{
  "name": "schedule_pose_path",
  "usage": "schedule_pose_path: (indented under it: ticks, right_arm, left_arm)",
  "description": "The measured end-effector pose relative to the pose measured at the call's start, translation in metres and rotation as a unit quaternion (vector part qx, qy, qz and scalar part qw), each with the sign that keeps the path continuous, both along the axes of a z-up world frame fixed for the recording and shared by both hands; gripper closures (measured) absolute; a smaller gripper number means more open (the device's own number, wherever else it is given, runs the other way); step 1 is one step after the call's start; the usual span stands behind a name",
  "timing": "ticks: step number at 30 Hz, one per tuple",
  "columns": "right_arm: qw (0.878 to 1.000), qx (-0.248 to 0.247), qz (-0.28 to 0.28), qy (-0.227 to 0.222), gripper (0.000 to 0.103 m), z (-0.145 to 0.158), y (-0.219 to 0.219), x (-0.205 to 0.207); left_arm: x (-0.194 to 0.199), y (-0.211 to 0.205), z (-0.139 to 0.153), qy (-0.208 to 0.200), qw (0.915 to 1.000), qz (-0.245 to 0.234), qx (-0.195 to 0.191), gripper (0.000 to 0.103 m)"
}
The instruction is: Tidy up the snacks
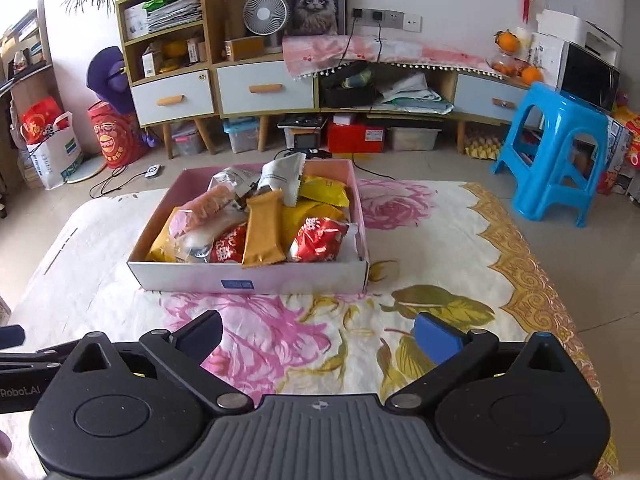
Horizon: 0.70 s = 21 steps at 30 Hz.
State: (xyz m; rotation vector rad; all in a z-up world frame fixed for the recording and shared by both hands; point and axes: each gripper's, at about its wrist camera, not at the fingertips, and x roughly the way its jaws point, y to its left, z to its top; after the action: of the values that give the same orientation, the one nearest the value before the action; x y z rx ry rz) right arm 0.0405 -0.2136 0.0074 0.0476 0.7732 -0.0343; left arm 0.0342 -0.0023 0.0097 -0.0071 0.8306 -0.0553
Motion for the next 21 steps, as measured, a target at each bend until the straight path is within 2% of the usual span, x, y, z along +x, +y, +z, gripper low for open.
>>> schedule_pose_path:
  ticks: [7,21]
  right_arm:
    - [1.0,-0.011,0.018,0.0,0.008,-0.0038,0.0107,-0.0064]
    - [1.0,0.009,0.017,0.011,0.008,-0.0053,0.0069,-0.006]
  left_arm:
    - [0.001,-0.0059,-0.0005,0.002,1.0,0.0,0.003,0.0]
    - [-0.0005,-0.01,-0.0024,0.008,1.0,-0.004,0.0,0.0]
